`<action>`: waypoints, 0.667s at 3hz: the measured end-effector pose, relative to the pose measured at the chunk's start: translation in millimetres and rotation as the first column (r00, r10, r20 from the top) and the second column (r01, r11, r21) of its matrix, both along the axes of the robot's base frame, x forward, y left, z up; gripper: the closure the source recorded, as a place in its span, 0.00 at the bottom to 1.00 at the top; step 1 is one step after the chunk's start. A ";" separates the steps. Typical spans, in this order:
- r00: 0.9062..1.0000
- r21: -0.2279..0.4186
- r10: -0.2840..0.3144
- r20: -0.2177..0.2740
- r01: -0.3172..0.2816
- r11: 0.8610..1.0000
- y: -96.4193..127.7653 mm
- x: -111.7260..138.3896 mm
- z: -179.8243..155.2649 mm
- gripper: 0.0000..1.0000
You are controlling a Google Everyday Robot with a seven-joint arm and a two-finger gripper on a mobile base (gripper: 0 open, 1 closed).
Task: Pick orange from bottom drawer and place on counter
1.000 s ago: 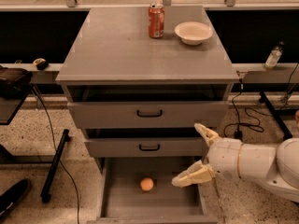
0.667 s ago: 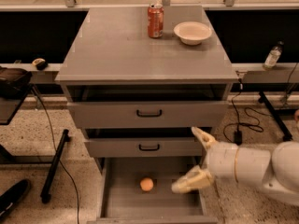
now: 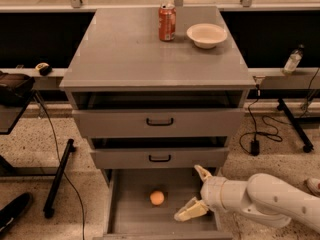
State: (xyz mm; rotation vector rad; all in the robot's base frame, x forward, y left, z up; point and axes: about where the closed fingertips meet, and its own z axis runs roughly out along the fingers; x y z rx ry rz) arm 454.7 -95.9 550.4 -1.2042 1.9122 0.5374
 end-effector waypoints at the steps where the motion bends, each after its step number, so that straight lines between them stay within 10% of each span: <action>1: 0.996 -0.094 -0.055 0.074 0.062 0.994 -40.9 32.0 -21.1 0.00; 2: 0.995 -0.101 -0.061 0.083 0.070 0.992 -40.9 45.1 -14.0 0.00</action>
Offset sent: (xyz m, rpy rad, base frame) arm 0.0219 -0.0268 -0.0310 -0.1092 -0.0123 -0.0431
